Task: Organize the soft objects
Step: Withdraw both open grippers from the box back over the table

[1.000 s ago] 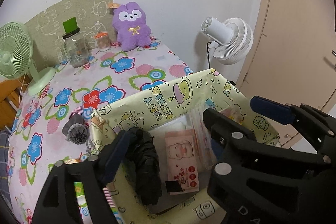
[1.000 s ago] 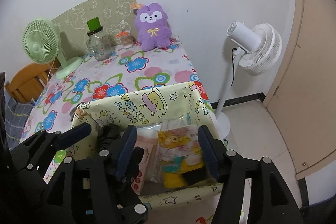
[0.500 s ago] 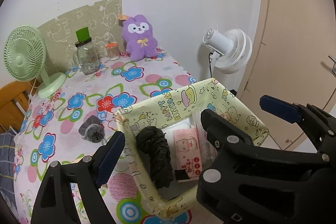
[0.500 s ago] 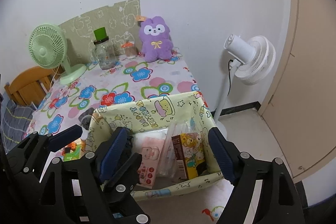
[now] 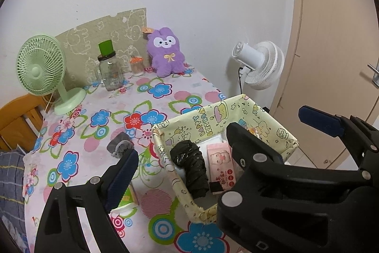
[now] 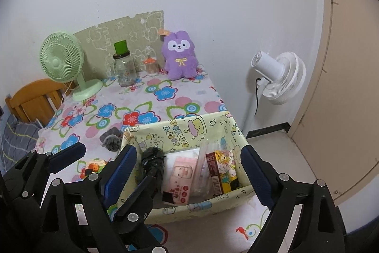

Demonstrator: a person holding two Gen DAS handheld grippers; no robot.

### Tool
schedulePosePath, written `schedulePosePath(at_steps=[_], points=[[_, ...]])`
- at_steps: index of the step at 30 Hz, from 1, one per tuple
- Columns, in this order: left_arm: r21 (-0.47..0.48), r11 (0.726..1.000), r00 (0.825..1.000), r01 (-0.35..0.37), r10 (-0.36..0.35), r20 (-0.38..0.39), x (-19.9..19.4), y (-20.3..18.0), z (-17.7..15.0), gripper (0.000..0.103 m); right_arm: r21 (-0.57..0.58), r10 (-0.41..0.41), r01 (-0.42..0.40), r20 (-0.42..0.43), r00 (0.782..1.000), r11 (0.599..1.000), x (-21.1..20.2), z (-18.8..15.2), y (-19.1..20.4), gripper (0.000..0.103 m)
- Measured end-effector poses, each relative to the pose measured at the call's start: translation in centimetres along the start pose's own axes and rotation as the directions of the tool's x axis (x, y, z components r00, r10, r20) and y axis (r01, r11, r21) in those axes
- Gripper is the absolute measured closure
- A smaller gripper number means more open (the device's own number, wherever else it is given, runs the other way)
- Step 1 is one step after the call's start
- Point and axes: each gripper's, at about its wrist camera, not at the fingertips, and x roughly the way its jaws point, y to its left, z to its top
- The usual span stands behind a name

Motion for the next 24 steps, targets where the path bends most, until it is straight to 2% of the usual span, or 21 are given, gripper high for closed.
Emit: schedulePosePath(at_steps=[9, 24], points=[[-0.003, 1.0, 0.999, -0.015, 0.015, 0.028, -1.9, 1.3, -0.5, 0.006, -0.009, 0.009, -0.008, 0.025, 1.0, 1.0, -1.5, -0.2, 1.8, 0.01], [-0.037, 0.998, 0.998, -0.053, 0.054, 0.037, -3.6, 4.7, -2.0, 0.006, -0.059, 0.062, -0.06, 0.029, 0.998, 0.996, -2.2, -0.7, 5.7, 0.011]])
